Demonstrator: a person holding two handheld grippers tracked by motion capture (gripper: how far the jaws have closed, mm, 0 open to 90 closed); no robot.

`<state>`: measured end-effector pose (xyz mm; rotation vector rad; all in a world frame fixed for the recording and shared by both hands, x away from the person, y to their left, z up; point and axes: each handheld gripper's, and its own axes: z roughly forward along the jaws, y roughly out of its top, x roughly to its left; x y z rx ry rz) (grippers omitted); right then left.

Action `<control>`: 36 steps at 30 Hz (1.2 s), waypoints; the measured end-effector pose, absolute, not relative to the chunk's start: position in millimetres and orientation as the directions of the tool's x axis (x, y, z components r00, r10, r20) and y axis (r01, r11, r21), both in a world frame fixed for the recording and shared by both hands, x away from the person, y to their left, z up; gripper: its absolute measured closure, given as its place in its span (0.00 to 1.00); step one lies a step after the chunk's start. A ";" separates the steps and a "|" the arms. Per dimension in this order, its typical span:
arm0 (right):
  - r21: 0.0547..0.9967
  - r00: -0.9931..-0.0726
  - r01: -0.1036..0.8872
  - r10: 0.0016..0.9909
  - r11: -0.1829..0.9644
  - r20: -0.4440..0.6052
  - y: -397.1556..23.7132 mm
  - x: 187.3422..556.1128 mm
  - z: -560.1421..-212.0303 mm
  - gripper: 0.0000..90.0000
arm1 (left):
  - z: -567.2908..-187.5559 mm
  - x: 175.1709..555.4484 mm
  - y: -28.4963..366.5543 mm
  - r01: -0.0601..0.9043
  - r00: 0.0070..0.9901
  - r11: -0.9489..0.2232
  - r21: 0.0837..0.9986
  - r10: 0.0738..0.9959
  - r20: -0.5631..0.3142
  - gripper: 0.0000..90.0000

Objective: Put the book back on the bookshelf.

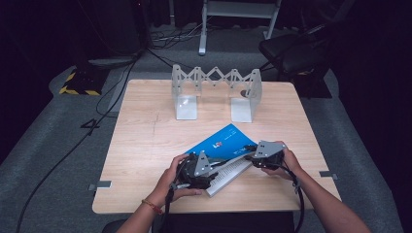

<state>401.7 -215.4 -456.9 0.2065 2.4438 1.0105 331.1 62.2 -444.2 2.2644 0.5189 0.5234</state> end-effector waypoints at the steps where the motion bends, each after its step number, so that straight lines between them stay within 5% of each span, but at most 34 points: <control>1: 0.693 -0.870 -0.046 0.313 0.719 -0.382 -212.3 399.6 -456.4 0.75 | -445.3 332.0 60.6 0.215 0.823 -0.652 0.728 0.522 0.225 0.40; 6: 0.684 -0.866 -0.045 0.314 0.728 -0.390 -200.2 392.3 -454.7 0.76 | -446.1 335.8 73.4 0.200 0.793 -0.644 0.738 0.549 0.265 0.73; 14: 0.760 -0.918 -0.027 0.285 0.649 -0.276 -216.0 410.9 -461.9 0.60 | -452.1 342.5 95.1 0.162 0.848 -0.662 0.732 0.473 0.239 0.81; 18: 0.783 -0.924 -0.048 0.270 0.621 -0.270 -228.0 422.0 -466.4 0.68 | -449.3 352.1 109.6 0.169 0.864 -0.641 0.748 0.462 0.201 0.81; 23: 0.720 -0.910 -0.125 0.210 0.683 -0.357 -217.5 413.3 -464.7 0.79 | -447.7 359.7 117.6 0.240 0.845 -0.624 0.744 0.512 0.157 0.69; 25: 0.707 -0.900 -0.136 0.212 0.694 -0.382 -212.1 407.6 -463.3 0.81 | -444.9 358.5 119.7 0.267 0.837 -0.625 0.734 0.528 0.145 0.52; 29: 0.698 -0.893 -0.134 0.219 0.704 -0.393 -207.0 402.3 -460.7 0.81 | -434.5 343.6 116.6 0.256 0.814 -0.634 0.730 0.548 0.191 0.36; 36: 0.685 -0.894 -0.111 0.229 0.720 -0.386 -200.2 397.2 -457.2 0.81 | -422.0 328.9 94.5 0.264 0.764 -0.636 0.725 0.597 0.246 0.31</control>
